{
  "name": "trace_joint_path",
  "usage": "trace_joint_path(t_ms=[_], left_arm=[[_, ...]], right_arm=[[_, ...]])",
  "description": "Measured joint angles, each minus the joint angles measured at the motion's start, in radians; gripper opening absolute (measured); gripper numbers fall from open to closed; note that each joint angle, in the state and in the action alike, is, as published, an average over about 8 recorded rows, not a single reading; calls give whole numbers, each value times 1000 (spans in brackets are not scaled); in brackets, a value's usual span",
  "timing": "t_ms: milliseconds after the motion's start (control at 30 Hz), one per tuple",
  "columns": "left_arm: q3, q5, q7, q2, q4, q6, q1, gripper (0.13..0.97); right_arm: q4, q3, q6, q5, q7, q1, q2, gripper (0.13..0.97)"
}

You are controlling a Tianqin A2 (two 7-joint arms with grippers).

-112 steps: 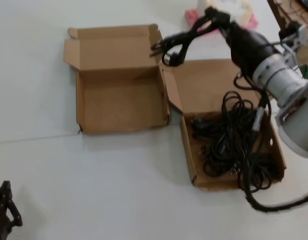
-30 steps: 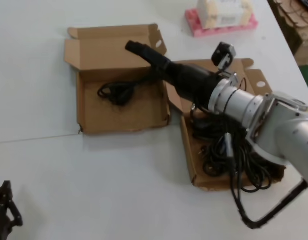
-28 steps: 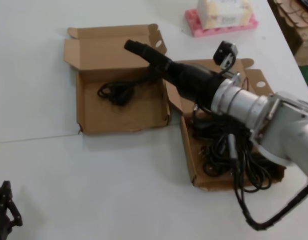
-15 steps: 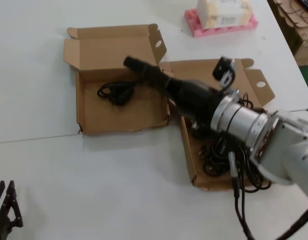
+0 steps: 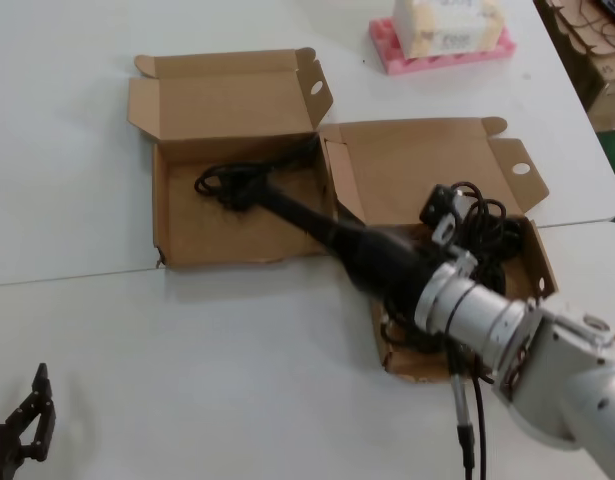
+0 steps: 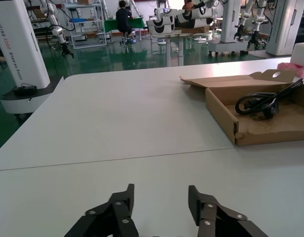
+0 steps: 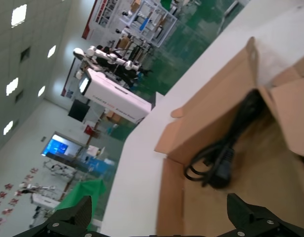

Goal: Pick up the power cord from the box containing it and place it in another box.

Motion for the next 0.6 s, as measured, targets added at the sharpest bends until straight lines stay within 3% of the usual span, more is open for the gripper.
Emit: trace_joint_path(t_ms=[600], left_arm=[[0,0,0,0,0,0,0,722]], right_arm=[[250,189,171,-227,0,-283,-5,966]])
